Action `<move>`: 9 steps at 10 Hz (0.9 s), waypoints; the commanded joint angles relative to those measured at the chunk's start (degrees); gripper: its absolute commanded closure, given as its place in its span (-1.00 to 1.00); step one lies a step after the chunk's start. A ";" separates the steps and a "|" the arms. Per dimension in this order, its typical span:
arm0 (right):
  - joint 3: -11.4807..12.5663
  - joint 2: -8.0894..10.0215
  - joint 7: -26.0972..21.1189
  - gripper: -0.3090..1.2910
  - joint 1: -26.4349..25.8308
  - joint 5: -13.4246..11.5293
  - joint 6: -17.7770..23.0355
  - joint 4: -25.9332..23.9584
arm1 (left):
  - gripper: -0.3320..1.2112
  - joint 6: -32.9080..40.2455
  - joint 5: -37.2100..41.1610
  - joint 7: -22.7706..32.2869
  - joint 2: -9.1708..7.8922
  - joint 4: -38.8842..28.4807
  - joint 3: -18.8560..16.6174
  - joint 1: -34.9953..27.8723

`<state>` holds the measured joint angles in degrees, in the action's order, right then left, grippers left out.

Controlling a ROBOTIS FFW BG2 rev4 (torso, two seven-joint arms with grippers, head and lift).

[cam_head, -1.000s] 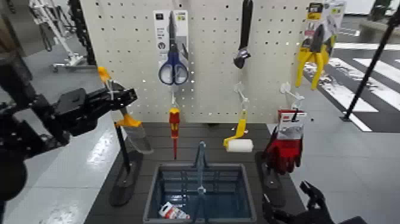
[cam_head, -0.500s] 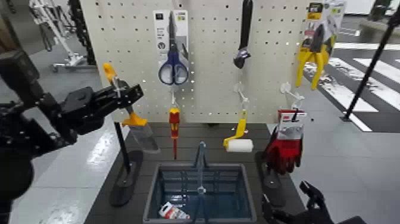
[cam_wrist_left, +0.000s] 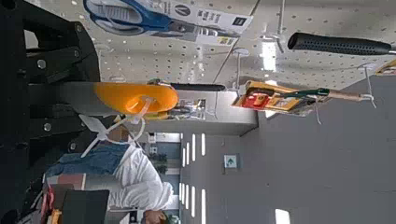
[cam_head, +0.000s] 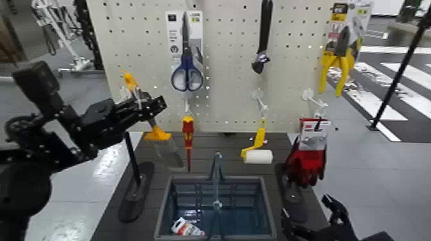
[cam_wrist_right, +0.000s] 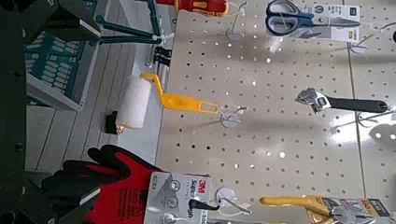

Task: Put the yellow paint brush into the crate.

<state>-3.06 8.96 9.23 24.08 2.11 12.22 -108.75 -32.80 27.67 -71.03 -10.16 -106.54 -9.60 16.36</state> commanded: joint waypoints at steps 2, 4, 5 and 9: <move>-0.02 -0.09 0.00 -0.43 -0.08 0.00 -0.09 0.03 | 0.96 1.69 2.04 -0.34 1.11 4.32 3.36 -0.46; -0.11 -0.17 0.00 -0.43 -0.08 0.00 -0.09 0.12 | 0.95 2.21 2.74 -0.42 1.81 6.25 4.50 -0.81; -0.11 -0.17 0.00 -0.43 -0.08 0.00 -0.09 0.12 | 0.95 2.21 2.66 -0.51 1.81 6.96 4.59 -0.98; -0.11 -0.17 0.00 -0.43 -0.08 0.00 -0.09 0.12 | 0.95 2.83 0.81 -1.04 2.60 11.26 3.36 -2.13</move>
<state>-3.16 8.78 9.23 23.99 2.11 12.14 -108.63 -29.99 28.93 -72.02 -7.70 -96.04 -6.01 14.44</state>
